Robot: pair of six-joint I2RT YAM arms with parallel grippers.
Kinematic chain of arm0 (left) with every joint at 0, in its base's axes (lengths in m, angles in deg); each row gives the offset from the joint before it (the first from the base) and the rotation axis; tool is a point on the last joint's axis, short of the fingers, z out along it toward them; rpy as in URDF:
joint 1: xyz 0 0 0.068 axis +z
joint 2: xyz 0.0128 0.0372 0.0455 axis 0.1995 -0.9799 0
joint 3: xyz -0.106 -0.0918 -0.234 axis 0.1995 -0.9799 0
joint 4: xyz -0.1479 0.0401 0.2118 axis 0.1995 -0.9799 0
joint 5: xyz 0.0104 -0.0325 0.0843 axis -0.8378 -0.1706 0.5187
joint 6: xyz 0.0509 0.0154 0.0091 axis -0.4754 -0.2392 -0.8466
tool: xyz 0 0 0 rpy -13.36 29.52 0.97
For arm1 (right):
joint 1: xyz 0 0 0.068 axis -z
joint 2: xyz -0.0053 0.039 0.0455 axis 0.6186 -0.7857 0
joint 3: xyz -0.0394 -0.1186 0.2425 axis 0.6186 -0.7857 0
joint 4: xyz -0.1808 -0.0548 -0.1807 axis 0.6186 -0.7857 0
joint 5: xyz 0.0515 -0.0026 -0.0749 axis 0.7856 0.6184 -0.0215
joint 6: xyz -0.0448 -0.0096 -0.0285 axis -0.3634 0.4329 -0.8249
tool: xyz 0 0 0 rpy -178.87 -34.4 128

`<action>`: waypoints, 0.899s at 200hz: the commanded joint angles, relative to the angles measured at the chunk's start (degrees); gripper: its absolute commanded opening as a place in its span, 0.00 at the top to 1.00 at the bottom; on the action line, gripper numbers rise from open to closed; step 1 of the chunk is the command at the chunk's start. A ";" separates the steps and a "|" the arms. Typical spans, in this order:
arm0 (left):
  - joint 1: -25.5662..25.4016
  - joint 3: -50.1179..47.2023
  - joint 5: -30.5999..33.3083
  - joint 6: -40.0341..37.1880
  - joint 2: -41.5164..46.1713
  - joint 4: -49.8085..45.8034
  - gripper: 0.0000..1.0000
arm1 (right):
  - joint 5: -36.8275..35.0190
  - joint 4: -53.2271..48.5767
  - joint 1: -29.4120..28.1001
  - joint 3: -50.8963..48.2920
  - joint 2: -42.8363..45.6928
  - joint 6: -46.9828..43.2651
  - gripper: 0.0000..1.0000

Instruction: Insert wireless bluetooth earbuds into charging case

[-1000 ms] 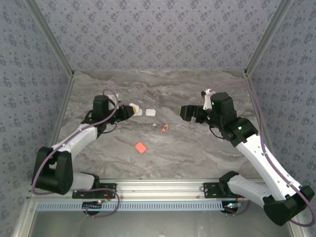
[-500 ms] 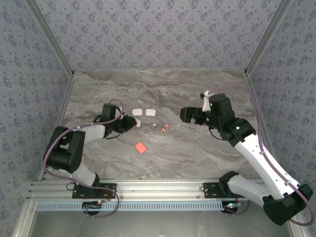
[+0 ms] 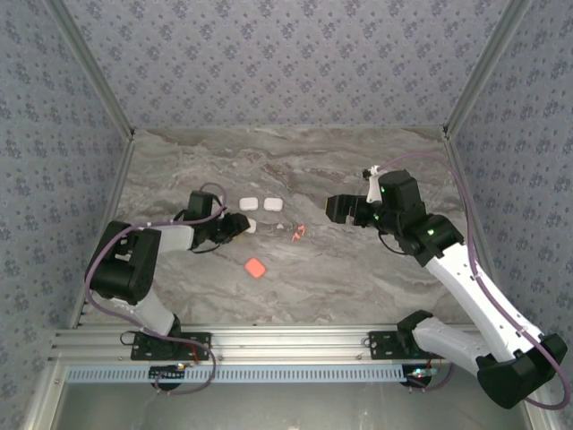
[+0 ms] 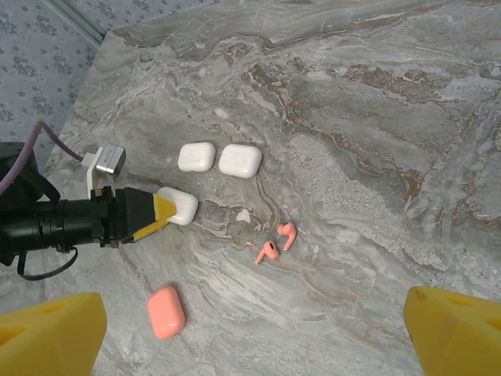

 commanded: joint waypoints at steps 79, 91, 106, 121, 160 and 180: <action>2.11 3.12 6.94 -8.40 9.50 -12.03 0.38 | -9.29 -8.93 -10.26 -1.35 -4.50 3.51 0.00; 2.67 3.57 7.93 -9.52 12.61 -14.20 0.32 | -12.23 -8.85 -14.28 -1.21 -7.30 4.89 0.00; 3.80 4.06 9.46 -10.57 16.80 -16.96 0.26 | -14.85 -8.47 -19.47 -0.29 -12.14 6.31 0.00; 5.42 4.21 10.32 -11.01 21.06 -19.12 0.22 | -17.32 -8.84 -24.62 2.17 -18.00 6.85 0.00; 11.16 3.48 11.51 -9.66 31.18 -23.37 0.14 | -19.88 -10.56 -34.07 13.19 -35.76 3.11 0.00; 14.29 2.49 11.11 -9.36 34.53 -24.73 0.10 | -17.50 -10.69 -36.35 18.20 -43.42 0.40 0.03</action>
